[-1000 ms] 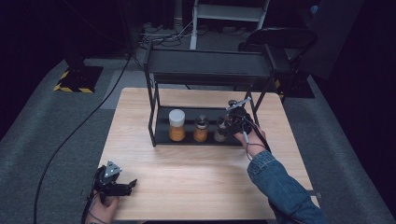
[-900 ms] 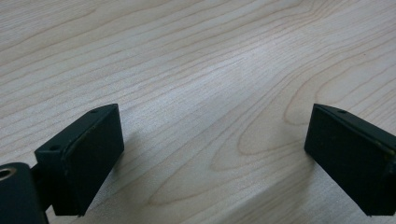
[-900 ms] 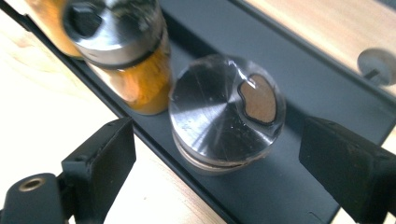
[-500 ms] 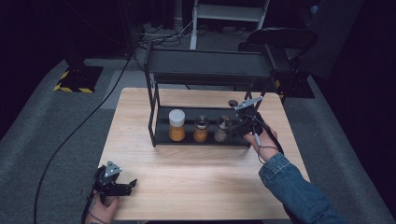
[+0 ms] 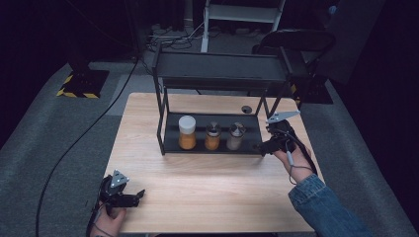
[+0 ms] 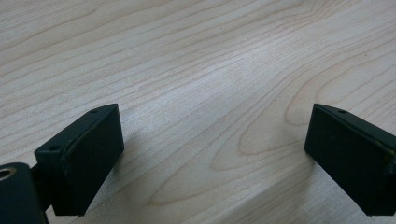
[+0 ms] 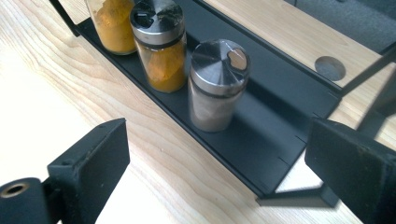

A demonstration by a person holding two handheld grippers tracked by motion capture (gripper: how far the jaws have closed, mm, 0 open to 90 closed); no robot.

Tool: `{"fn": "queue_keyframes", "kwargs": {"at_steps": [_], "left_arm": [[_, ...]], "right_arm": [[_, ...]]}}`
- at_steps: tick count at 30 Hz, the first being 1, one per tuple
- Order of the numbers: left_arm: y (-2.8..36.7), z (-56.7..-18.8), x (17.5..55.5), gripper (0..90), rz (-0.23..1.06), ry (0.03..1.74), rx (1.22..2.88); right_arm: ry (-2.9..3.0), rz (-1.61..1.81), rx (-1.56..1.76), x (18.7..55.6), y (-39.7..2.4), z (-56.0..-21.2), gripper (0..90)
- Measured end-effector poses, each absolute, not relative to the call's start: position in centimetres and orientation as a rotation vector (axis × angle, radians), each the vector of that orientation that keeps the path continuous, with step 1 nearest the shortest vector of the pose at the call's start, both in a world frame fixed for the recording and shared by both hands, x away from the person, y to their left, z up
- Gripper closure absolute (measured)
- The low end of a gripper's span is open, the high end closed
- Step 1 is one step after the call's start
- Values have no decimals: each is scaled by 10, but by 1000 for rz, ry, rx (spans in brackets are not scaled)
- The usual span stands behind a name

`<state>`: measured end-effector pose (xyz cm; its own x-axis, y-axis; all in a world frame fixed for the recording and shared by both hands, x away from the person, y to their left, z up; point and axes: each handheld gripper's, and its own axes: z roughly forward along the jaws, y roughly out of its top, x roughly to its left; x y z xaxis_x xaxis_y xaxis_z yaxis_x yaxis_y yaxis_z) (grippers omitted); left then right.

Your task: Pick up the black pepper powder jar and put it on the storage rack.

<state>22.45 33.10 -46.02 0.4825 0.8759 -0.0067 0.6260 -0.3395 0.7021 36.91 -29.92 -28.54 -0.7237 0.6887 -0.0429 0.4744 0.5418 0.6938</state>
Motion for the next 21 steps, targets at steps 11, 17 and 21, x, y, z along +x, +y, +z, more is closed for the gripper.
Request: {"fn": "queue_keyframes", "kwargs": {"at_steps": [11, 17, 21], "left_arm": [[331, -460, 225, 47, 498, 1234, 2085], [331, -460, 225, 47, 498, 1235, 2084], [331, -460, 225, 47, 498, 1234, 2085]], "right_arm": [[2431, 995, 968, 349, -325, -292, 32], [2424, 1007, 958, 343, -336, -305, 29], [2413, 1033, 947, 337, -343, -313, 27]]}}
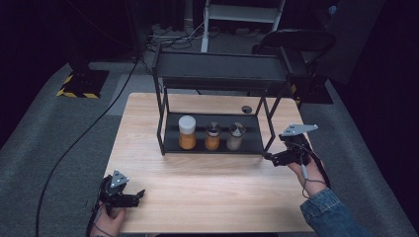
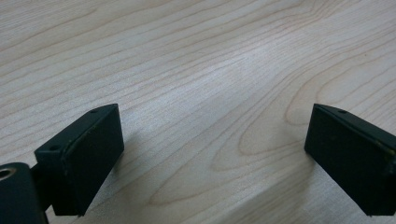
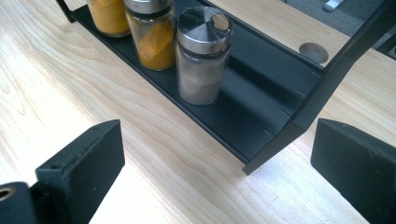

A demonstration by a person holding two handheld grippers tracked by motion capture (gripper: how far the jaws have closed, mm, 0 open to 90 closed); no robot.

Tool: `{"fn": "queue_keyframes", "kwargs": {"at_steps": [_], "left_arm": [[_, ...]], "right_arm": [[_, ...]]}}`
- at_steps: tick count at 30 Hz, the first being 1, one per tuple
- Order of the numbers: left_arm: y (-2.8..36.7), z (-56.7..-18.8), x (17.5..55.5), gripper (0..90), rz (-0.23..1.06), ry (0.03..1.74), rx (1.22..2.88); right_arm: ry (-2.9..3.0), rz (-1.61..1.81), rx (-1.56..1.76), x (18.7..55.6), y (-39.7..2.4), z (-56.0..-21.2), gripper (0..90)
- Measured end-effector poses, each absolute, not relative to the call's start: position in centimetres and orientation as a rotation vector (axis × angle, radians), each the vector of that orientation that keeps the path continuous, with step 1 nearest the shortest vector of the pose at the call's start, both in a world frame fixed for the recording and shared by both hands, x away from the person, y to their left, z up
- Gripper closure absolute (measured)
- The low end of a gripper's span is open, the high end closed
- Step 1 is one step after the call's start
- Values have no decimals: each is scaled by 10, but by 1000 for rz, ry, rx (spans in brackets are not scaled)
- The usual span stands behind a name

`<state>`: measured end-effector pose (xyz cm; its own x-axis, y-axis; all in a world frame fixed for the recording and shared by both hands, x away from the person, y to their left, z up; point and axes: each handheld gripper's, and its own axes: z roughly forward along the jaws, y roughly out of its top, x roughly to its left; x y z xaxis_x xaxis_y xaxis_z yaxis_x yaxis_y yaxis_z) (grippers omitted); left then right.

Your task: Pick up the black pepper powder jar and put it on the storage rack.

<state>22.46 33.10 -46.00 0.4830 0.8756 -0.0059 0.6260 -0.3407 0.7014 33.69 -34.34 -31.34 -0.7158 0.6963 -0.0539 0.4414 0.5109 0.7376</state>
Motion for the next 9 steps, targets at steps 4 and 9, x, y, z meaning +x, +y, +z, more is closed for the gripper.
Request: {"fn": "queue_keyframes", "kwargs": {"at_steps": [4, 9], "left_arm": [[331, -460, 225, 47, 499, 1234, 2085], [331, -460, 224, 47, 498, 1235, 2084]], "right_arm": [[2396, 1061, 949, 330, -351, -322, 27], [2394, 1054, 960, 326, -356, -330, 27]]}}
